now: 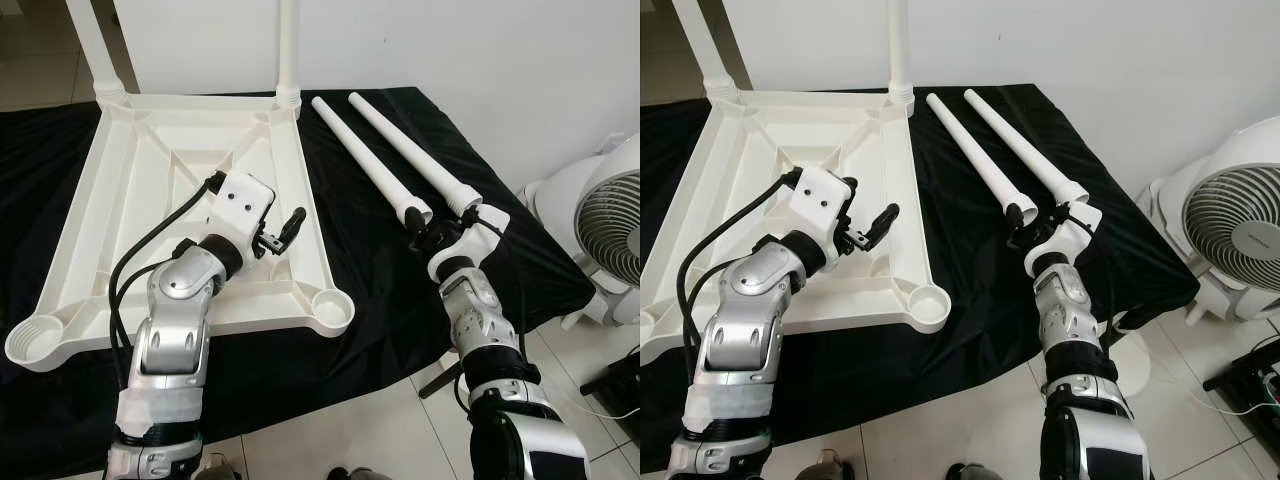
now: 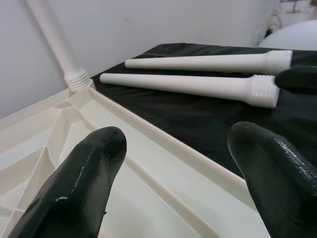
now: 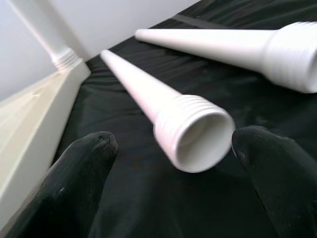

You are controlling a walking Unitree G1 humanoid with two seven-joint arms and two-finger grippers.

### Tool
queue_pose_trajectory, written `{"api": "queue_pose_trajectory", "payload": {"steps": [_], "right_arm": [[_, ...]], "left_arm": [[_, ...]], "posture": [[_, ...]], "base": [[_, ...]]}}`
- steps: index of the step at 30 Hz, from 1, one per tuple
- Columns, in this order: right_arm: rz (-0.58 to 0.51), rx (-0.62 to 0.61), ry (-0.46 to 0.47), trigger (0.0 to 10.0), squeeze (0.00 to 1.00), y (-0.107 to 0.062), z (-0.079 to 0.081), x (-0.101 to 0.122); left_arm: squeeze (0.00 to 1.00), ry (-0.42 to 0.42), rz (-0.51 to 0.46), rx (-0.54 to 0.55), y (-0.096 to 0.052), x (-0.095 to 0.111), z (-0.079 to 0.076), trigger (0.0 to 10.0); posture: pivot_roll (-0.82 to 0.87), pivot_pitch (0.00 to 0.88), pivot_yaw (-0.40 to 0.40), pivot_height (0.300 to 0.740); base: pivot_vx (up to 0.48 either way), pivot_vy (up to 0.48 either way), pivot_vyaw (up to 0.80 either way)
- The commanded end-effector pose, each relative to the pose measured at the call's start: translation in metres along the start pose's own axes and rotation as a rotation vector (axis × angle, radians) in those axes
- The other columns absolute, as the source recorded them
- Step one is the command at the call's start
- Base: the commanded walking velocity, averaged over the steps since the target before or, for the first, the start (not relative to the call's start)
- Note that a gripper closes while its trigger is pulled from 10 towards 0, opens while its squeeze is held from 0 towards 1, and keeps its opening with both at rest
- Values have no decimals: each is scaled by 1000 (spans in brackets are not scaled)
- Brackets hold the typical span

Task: Building children table

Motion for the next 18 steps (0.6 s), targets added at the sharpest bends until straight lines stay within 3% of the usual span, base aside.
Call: {"api": "queue_pose_trajectory", "payload": {"steps": [1, 18], "right_arm": [[-5, -2, 32, 10000, 0, 0, -4, 0], [15, 24, 90, 10000, 0, 16, 3, 1]], "left_arm": [[0, -7, 20, 54, -1, -2, -1, 10000], [0, 30, 54, 47, -12, 1, -8, 10000]], "posture": [[145, 102, -52, 740], [220, 142, -35, 740]], "base": [[0, 0, 0], [0, 0, 0]]}}
Point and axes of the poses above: a point about 5 cm out from each wrist's last joint towards the gripper, its own y axis pointing out of the wrist towards the gripper, its own x axis along the axis of the wrist's last joint, z = x × y, the point moved 2 cm from there along y, pointing out of the wrist towards the gripper, and after that the axes turned 6 degrees about y, right-handed, at the moved point
